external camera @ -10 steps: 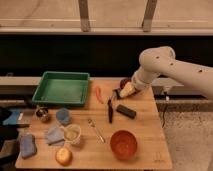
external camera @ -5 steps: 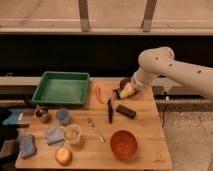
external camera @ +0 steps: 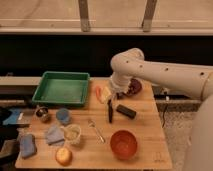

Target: Place towel in tray

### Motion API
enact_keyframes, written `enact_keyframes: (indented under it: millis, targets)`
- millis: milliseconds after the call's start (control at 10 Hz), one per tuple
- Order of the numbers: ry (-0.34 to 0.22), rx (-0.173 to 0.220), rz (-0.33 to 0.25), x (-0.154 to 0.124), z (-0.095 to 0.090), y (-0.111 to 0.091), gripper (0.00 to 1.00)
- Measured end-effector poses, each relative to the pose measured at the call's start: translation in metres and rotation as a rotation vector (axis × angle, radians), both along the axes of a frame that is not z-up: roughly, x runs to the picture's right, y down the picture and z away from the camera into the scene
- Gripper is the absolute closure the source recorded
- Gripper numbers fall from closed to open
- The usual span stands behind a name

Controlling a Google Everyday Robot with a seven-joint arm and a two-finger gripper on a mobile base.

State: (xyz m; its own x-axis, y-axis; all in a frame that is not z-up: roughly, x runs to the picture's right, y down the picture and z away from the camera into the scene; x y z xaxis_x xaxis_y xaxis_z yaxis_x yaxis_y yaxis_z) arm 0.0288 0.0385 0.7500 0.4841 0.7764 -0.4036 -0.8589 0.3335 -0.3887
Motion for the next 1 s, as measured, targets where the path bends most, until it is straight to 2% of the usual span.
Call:
enact_keyframes:
  millis: [300,400,500,600,1000]
  targets:
    - [-0.124,-0.013,-0.145,-0.091,-0.004,0.024,0.2]
    - [-0.157,-0.015,-0.178,-0.111,-0.007,0.03,0.2]
    - [-0.188,-0.019,-0.209,-0.128,-0.012,0.037,0.2]
    - [-0.245,-0.013,-0.266,-0.156,-0.025,0.05,0.2]
    - [-0.252,-0.009,-0.281,-0.158,-0.026,0.053,0.2]
